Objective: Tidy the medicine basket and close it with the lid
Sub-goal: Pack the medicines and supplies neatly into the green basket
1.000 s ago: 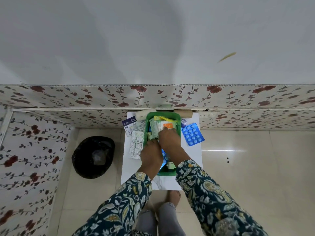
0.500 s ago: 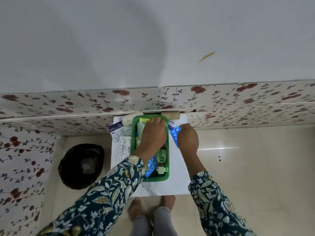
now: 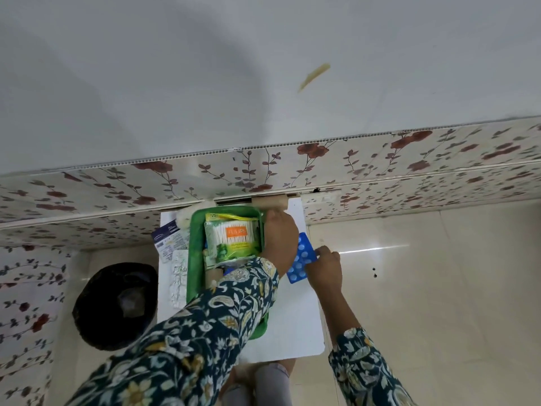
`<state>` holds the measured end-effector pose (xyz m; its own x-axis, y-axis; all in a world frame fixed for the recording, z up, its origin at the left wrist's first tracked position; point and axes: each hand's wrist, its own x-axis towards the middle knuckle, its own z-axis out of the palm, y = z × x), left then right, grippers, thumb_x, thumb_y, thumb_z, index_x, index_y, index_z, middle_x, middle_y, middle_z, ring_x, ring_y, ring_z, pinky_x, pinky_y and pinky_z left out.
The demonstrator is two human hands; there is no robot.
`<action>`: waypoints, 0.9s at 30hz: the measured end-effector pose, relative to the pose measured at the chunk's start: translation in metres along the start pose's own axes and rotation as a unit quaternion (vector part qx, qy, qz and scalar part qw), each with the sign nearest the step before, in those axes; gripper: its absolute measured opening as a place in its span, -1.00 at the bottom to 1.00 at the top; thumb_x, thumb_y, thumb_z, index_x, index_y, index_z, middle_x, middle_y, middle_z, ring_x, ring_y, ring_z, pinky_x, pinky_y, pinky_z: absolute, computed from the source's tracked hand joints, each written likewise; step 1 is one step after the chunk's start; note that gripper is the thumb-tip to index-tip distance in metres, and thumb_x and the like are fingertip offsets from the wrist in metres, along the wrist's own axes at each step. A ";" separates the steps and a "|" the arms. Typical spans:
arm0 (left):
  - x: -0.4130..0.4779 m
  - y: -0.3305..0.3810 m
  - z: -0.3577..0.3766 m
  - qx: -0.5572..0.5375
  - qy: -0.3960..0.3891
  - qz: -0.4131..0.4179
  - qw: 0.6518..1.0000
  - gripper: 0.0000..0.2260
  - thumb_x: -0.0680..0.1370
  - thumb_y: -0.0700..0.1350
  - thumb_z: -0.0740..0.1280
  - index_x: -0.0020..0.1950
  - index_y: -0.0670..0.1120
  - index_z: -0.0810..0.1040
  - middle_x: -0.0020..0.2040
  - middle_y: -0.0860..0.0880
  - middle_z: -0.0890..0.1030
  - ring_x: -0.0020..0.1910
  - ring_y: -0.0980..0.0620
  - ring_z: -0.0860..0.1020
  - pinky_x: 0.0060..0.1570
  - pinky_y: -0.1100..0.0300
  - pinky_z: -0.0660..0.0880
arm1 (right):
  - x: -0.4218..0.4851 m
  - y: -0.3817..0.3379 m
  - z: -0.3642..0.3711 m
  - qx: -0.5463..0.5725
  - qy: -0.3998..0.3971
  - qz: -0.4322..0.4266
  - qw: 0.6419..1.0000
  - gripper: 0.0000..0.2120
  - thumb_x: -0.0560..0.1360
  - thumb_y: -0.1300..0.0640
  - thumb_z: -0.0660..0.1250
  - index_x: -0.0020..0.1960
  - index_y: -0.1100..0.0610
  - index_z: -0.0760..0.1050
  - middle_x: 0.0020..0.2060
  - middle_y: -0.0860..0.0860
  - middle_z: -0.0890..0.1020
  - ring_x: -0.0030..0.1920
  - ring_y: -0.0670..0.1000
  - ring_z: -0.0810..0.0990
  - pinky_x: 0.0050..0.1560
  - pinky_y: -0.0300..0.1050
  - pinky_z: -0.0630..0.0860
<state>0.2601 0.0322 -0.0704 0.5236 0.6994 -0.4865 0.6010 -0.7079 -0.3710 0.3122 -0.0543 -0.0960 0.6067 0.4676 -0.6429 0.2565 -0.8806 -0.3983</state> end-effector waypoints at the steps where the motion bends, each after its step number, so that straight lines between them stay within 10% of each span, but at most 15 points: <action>1: 0.000 0.002 0.000 -0.008 -0.008 -0.007 1.000 -0.77 0.57 -0.18 0.16 0.19 -0.19 0.45 0.12 -0.10 0.56 0.12 -0.05 0.51 0.15 0.12 0.38 | -0.001 0.004 -0.003 0.018 -0.005 0.005 1.000 -0.72 0.50 0.27 0.26 0.20 0.28 0.42 0.18 0.22 0.50 0.07 0.19 0.59 -0.02 -0.12 0.48; 10: -0.005 0.006 0.003 -0.050 0.006 0.009 0.999 -0.77 0.52 -0.21 0.24 0.17 -0.20 0.46 0.11 -0.14 0.51 0.10 -0.10 0.48 0.10 0.09 0.39 | -0.020 0.022 -0.032 0.221 -0.023 0.057 0.973 -0.69 0.40 0.41 0.26 0.14 0.29 0.47 0.06 0.20 0.61 -0.04 0.10 0.57 -0.03 -0.08 0.49; 19: -0.093 -0.077 -0.011 -0.414 0.090 -0.091 0.901 -0.69 0.45 -0.34 0.28 0.18 -0.19 0.44 0.14 -0.18 0.50 0.11 -0.17 0.49 0.05 0.01 0.42 | -0.075 0.000 -0.053 0.389 -0.057 0.017 0.919 -0.69 0.43 0.41 0.30 0.11 0.14 0.47 -0.24 0.06 0.58 -0.22 0.01 0.59 -0.22 -0.18 0.55; 27: -0.155 -0.104 0.055 -0.418 -0.055 -0.073 0.904 -0.54 0.47 -0.21 0.32 0.36 -0.08 0.36 0.21 -0.17 0.39 0.19 -0.16 0.43 0.11 -0.01 0.47 | -0.136 -0.043 0.008 0.211 -0.027 -0.028 0.977 -0.70 0.47 0.32 0.28 0.20 0.22 0.43 0.05 0.21 0.56 0.03 0.17 0.58 0.00 -0.04 0.53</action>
<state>0.0835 -0.0084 0.0004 0.3656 0.7329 -0.5737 0.9294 -0.2544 0.2673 0.2121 -0.0799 0.0032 0.5563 0.5285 -0.6413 -0.0520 -0.7480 -0.6616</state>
